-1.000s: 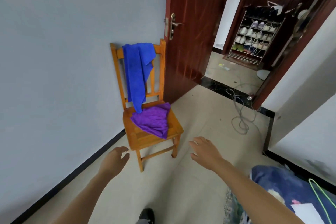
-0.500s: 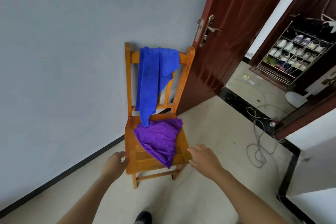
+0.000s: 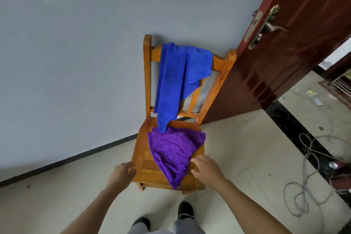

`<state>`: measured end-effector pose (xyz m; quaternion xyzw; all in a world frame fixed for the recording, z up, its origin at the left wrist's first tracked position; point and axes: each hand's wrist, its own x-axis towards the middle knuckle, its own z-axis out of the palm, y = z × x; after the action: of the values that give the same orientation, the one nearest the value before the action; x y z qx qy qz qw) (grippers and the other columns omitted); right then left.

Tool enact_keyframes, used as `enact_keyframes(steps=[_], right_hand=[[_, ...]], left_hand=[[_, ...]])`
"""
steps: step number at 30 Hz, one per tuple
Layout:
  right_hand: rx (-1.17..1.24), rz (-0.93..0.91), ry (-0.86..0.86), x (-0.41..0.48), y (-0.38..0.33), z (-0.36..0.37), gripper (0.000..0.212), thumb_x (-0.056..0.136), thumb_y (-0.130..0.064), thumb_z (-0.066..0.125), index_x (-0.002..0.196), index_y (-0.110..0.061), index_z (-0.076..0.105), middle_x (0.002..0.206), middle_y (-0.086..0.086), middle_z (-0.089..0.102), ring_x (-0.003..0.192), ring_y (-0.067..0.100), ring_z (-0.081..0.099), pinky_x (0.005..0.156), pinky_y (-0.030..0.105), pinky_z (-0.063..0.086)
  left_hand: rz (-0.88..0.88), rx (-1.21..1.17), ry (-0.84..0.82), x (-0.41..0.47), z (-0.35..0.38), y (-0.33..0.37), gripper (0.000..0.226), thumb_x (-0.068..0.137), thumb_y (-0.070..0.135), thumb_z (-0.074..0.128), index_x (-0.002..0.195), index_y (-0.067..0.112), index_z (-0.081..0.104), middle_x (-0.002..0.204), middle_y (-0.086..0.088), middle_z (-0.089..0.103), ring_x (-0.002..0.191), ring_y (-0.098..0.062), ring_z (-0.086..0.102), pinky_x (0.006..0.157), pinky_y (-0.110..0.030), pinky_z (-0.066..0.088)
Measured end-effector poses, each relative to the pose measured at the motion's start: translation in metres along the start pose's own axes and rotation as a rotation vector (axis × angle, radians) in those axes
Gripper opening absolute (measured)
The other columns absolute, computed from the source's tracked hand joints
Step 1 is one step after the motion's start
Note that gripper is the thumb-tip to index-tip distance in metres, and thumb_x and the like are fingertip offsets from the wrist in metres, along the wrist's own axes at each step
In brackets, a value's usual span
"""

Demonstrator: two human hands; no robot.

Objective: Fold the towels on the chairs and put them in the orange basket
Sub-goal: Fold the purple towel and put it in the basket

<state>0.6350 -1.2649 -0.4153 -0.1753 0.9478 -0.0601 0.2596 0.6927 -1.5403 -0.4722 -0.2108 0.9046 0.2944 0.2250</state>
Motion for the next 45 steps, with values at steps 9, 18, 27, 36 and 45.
enact_keyframes(steps=[9,18,27,36,45], right_hand=[[0.089,-0.137,-0.134,0.065,0.050,0.001,0.040,0.091,-0.030,0.049,0.129,-0.016,0.049,0.131,0.004,0.051,0.121,0.022,0.046,0.097,0.029,0.037],[0.105,-0.161,-0.293,0.117,0.048,0.076,0.033,0.091,-0.028,0.049,0.121,-0.013,0.055,0.123,0.006,0.055,0.117,0.022,0.047,0.095,0.029,0.037],[0.102,-0.065,-0.248,0.176,0.077,0.184,0.044,0.092,-0.029,0.051,0.133,-0.015,0.044,0.134,0.001,0.049,0.124,0.020,0.045,0.098,0.028,0.037],[0.020,-0.098,0.019,0.190,0.073,0.230,0.032,0.044,-0.017,0.091,0.065,-0.018,0.067,0.067,0.002,0.059,0.062,0.022,0.060,0.048,0.029,0.049],[0.403,0.281,-0.017,0.151,0.087,0.159,0.011,0.093,-0.010,0.046,0.092,-0.012,0.057,0.102,0.008,0.067,0.096,0.028,0.061,0.064,0.026,0.032]], left_hand=[[-0.388,-0.547,0.176,-0.004,0.052,0.044,0.020,0.089,0.011,0.054,0.102,0.003,0.067,0.102,-0.017,0.068,0.094,-0.031,0.062,0.074,-0.031,0.043],[-0.588,-0.547,0.103,0.002,0.101,0.025,0.019,0.090,0.014,0.054,0.103,0.007,0.066,0.095,-0.007,0.066,0.089,-0.022,0.060,0.073,-0.025,0.038],[-0.563,-0.603,-0.048,0.095,0.195,0.031,0.030,0.089,0.015,0.056,0.118,0.008,0.060,0.118,-0.006,0.064,0.102,-0.019,0.058,0.080,-0.020,0.039],[-0.667,-0.612,0.029,0.161,0.242,0.042,0.021,0.085,0.020,0.061,0.102,0.008,0.064,0.092,-0.005,0.065,0.091,-0.026,0.061,0.071,-0.028,0.043],[-0.743,-0.801,0.127,0.114,0.191,0.056,0.023,0.079,0.008,0.055,0.058,0.012,0.047,0.062,-0.008,0.054,0.067,-0.023,0.051,0.064,-0.035,0.044]])
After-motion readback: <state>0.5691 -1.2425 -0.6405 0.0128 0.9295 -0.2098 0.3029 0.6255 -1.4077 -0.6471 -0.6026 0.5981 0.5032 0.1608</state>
